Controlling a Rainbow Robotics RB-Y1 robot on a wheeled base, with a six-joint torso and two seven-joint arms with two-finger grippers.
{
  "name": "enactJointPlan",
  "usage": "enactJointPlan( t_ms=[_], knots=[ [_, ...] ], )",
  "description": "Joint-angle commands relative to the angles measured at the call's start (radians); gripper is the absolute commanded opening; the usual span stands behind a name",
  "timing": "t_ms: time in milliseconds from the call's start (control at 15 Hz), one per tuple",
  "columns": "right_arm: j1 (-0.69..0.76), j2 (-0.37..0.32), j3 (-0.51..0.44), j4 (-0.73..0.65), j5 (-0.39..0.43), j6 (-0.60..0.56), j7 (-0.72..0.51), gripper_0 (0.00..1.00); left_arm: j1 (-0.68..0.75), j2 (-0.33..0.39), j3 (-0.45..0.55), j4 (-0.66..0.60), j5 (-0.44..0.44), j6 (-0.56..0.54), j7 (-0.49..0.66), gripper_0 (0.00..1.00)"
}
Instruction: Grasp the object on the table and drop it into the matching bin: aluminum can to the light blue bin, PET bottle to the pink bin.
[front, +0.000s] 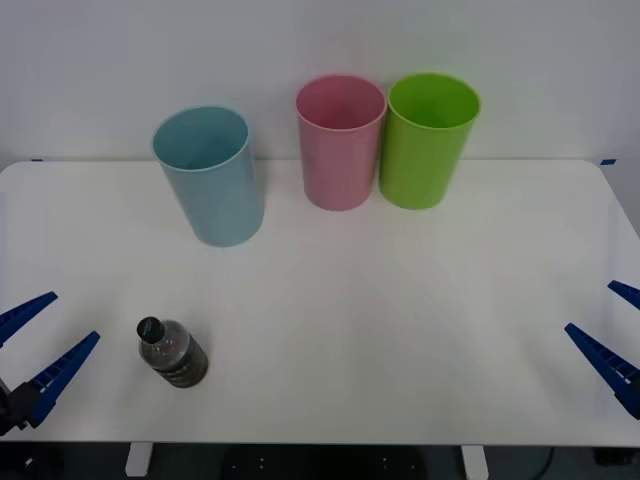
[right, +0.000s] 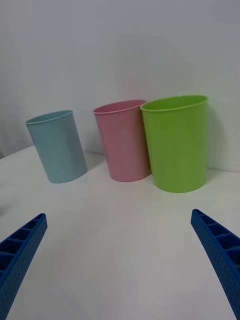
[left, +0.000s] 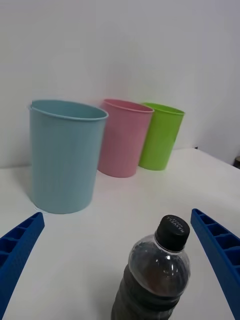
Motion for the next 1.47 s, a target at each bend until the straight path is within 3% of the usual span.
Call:
enactJointPlan(
  t_ms=[67, 200, 667, 1067, 1267, 1467],
  knots=[
    [0.000, 0.000, 0.000, 0.000, 0.000, 0.000, 0.000, 1.00, 0.024, 0.030, -0.007, 0.005, -0.007, 0.000, -0.014, 1.00],
    [0.000, 0.000, 0.000, 0.000, 0.000, 0.000, 0.000, 1.00, 0.030, 0.053, -0.015, 0.026, -0.008, -0.001, -0.034, 1.00],
    [0.000, 0.000, 0.000, 0.000, 0.000, 0.000, 0.000, 1.00, 0.012, 0.125, -0.072, 0.172, -0.022, -0.017, -0.262, 1.00],
    [0.000, 0.000, 0.000, 0.000, 0.000, 0.000, 0.000, 1.00, 0.022, 0.125, -0.116, 0.190, -0.054, -0.017, -0.318, 1.00],
    [0.000, 0.000, 0.000, 0.000, 0.000, 0.000, 0.000, 1.00, -0.010, 0.125, -0.153, 0.275, -0.040, -0.015, -0.427, 1.00],
    [0.000, 0.000, 0.000, 0.000, 0.000, 0.000, 0.000, 1.00, -0.042, 0.125, -0.185, 0.330, -0.031, -0.015, -0.440, 1.00]
  ],
)
